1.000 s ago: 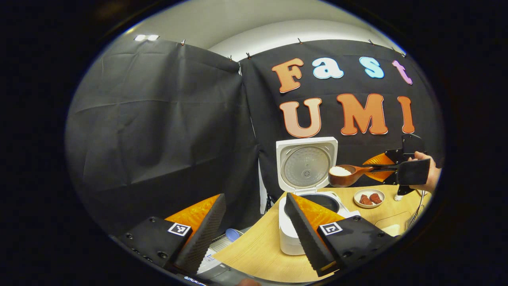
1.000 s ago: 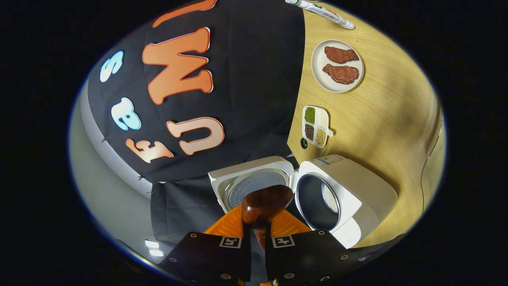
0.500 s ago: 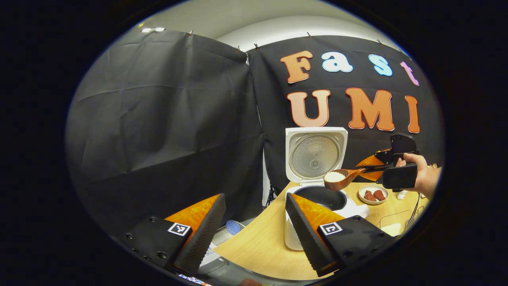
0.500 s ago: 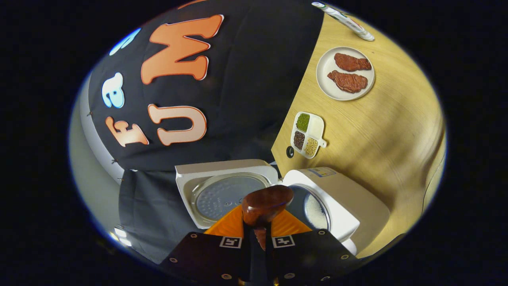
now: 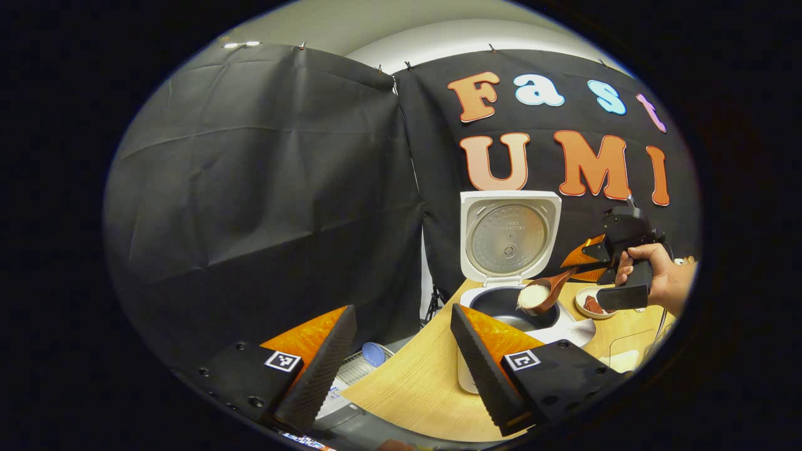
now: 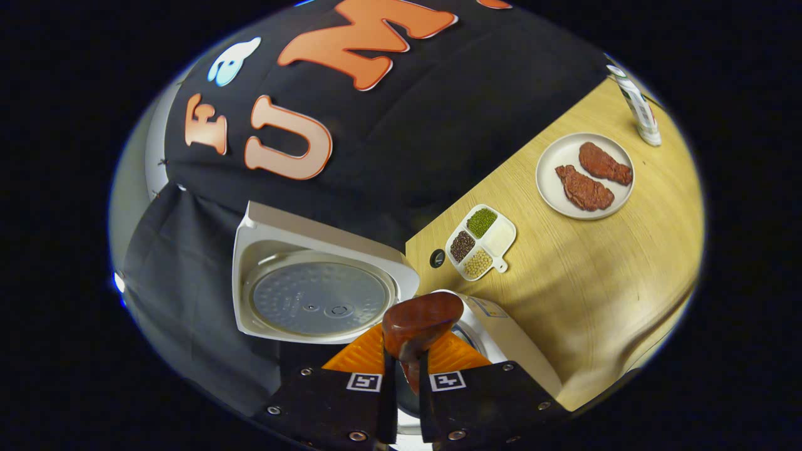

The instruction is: Close the left gripper, press the button to open the rice cooker; take a wooden spoon from the chopstick holder with the right hand, scoop a spoonful of rice and pour it into the rice cooker, then put the wooden spoon back into the chopstick holder.

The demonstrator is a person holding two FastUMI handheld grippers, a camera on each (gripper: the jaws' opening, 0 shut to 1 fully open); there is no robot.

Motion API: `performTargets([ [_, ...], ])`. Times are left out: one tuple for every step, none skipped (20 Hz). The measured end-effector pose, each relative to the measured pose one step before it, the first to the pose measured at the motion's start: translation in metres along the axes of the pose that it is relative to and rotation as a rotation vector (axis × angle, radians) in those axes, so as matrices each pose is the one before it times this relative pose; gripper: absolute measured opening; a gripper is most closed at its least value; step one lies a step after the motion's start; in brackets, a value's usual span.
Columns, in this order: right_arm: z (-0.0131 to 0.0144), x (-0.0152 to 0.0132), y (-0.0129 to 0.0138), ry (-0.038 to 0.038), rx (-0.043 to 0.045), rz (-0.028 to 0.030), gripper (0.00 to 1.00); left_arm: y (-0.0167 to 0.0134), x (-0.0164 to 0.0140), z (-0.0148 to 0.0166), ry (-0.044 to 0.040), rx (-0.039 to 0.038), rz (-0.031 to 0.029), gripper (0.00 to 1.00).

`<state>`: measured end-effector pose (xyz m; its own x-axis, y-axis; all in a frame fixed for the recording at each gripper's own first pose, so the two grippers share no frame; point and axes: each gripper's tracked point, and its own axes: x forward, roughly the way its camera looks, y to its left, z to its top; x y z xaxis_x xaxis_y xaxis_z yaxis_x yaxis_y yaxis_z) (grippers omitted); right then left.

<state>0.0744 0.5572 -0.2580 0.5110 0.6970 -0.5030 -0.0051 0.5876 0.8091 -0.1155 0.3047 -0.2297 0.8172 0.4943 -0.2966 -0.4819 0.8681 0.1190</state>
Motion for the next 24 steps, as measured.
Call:
performTargets([
  [-0.00173,0.00155,-0.00014,0.00191,-0.04420,-0.00885,0.13,0.00035,0.00204,-0.00009,0.00143,-0.00077,0.00011,1.00],
  [-0.00194,0.00100,-0.00069,0.00017,-0.04750,-0.00809,0.13,-0.00070,0.00305,0.00050,0.00222,0.00119,0.00030,1.00],
  [-0.00175,0.00117,-0.00020,0.00023,-0.04787,-0.00688,0.14,0.00030,0.00272,0.00011,0.00069,0.00189,0.00083,1.00],
  [-0.00265,0.00012,0.00016,0.00064,-0.05086,-0.00584,0.13,0.00011,0.00166,-0.00051,0.00055,-0.00008,-0.00123,1.00],
  [-0.00036,0.00084,0.00021,-0.00109,-0.04672,-0.00490,0.13,0.00013,0.00124,-0.00113,0.00320,-0.00039,-0.00065,1.00],
  [-0.00144,-0.00045,0.00130,-0.00097,-0.04898,0.00024,0.13,-0.00089,0.00251,-0.00040,0.00456,-0.00099,-0.00291,1.00],
  [0.00037,0.00080,0.00081,-0.00217,-0.03827,-0.00274,0.13,-0.00166,0.00155,-0.00174,0.00400,-0.00084,-0.00384,1.00],
  [-0.00050,-0.00078,0.00105,-0.00266,-0.02936,0.00011,0.13,-0.00082,0.00148,-0.00067,0.00202,0.00025,-0.00276,1.00],
  [0.00145,-0.00044,0.00097,-0.00430,-0.02652,-0.00127,0.14,-0.00020,0.00069,0.00006,0.00163,0.00210,-0.00165,1.00],
  [0.00022,-0.00068,0.00187,-0.00176,-0.02891,0.00106,0.13,-0.00059,0.00202,0.00178,-0.00076,0.00309,0.00048,1.00],
  [0.00275,0.00051,0.00142,-0.00947,-0.02706,0.00302,0.14,-0.00037,-0.00020,-0.00047,-0.00192,0.00138,-0.00092,1.00],
  [0.00113,-0.00244,0.00375,-0.00398,-0.02908,0.00660,0.13,-0.00091,0.00019,0.00029,-0.00110,0.00069,0.00022,1.00],
  [0.00277,-0.00061,0.00239,-0.01288,-0.03420,0.00342,0.14,0.00020,0.00100,-0.00058,-0.00035,0.00052,0.00008,1.00],
  [0.00376,-0.00236,0.00467,-0.01581,-0.03265,0.00961,0.14,-0.00083,-0.00016,0.00018,0.00106,0.00005,-0.00078,1.00],
  [0.00342,-0.00037,0.00441,-0.01490,-0.02717,0.00603,0.13,-0.00013,-0.00085,0.00053,0.00097,-0.00112,-0.00178,1.00],
  [0.00094,-0.00095,0.00418,-0.00764,-0.03056,0.00505,0.13,-0.00133,-0.00074,-0.00065,0.00205,0.00009,0.00017,1.00],
  [0.00212,-0.00048,0.00417,-0.01137,-0.03088,0.00306,0.14,-0.00031,0.00060,-0.00115,0.00070,0.00033,0.00012,1.00],
  [0.00166,-0.00144,0.00372,-0.00951,-0.03808,0.00872,0.14,0.00057,-0.00104,0.00114,-0.00165,0.00154,0.00066,1.00],
  [0.00212,-0.00183,0.00409,-0.01169,-0.03415,0.00303,0.13,0.00045,-0.00186,0.00111,-0.00308,0.00119,0.00223,1.00],
  [0.00337,-0.00288,0.00080,-0.01587,-0.03851,0.00301,0.14,0.00005,-0.00109,0.00094,-0.00243,0.00123,0.00017,1.00],
  [0.00523,-0.00216,0.00229,-0.02249,-0.03627,-0.00152,0.13,0.00038,0.00052,0.00027,-0.00038,0.00098,0.00163,1.00],
  [0.00357,-0.00212,0.00603,-0.01476,-0.03908,0.00300,0.13,-0.00141,-0.00076,-0.00059,0.00001,-0.00080,-0.00266,1.00],
  [0.00295,-0.00246,0.00338,-0.01363,-0.03381,0.00206,0.14,-0.00058,-0.00402,0.00152,-0.00020,0.00018,-0.00126,1.00],
  [0.00416,-0.00241,0.00290,-0.01549,-0.03585,0.00636,0.14,-0.00110,-0.00019,-0.00101,-0.00001,0.00071,-0.00165,1.00],
])
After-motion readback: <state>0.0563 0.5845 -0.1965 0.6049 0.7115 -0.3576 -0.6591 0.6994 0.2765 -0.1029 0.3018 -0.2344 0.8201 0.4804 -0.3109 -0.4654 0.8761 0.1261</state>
